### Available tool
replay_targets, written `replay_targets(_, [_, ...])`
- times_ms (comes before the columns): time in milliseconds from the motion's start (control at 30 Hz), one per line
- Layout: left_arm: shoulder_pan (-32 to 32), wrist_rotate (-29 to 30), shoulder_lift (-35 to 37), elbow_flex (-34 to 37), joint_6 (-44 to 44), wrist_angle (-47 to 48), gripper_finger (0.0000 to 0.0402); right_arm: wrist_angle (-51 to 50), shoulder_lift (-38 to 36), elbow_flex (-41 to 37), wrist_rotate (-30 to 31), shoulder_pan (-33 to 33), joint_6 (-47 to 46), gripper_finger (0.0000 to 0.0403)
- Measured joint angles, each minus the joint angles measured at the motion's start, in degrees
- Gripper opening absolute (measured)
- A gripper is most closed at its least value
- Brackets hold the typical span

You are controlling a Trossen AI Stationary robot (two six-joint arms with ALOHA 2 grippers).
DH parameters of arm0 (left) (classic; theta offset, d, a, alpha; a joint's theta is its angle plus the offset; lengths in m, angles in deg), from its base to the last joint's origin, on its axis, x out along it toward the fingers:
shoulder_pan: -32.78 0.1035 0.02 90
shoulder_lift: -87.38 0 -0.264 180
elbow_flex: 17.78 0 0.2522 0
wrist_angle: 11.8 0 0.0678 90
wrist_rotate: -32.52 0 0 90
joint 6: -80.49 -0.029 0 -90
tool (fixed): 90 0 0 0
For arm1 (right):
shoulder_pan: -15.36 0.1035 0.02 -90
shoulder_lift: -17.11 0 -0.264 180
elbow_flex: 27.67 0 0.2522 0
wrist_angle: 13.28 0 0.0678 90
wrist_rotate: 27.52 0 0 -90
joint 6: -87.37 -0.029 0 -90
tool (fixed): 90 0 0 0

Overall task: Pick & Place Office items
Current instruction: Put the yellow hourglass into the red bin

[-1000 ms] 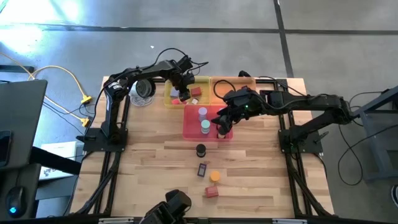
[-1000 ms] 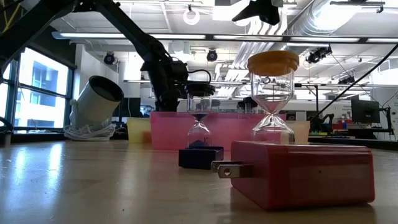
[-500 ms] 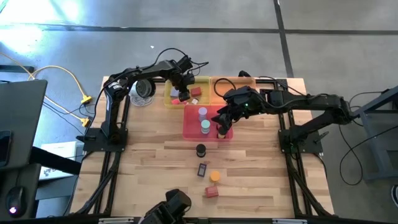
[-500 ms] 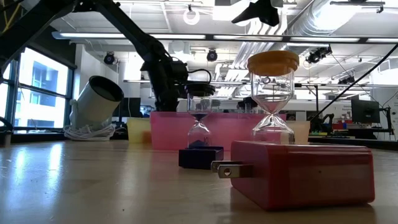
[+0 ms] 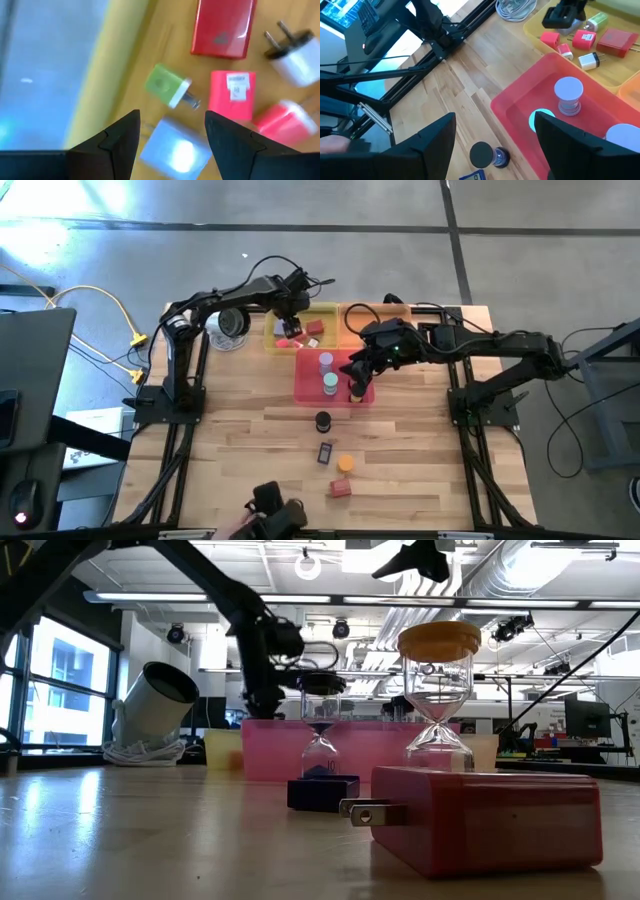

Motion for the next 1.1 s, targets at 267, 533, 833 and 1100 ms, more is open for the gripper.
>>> replay_targets(267, [-5.3, 3.6, 9.3, 0.0, -5.6, 2.6, 0.0217, 0.1, 0.0, 0.0, -0.2, 0.6, 0.0, 0.0258])
replay_targets(533, [-12.1, 1.5, 20.2, 0.0, -0.1, 9.0, 0.0217, 0.0, 0.0, 0.0, -0.5, 3.0, 0.0, 0.0258])
replay_targets(833, [-19.8, -5.9, 28.2, 0.0, 18.5, 25.8, 0.0217, -6.6, 0.0, 0.0, -16.7, 4.5, -4.4, 0.0258])
replay_targets(1100, [-28.1, -10.4, 28.9, 0.0, 39.3, 34.1, 0.0217, -11.7, 0.0, 0.0, -19.6, 10.6, -4.5, 0.0258])
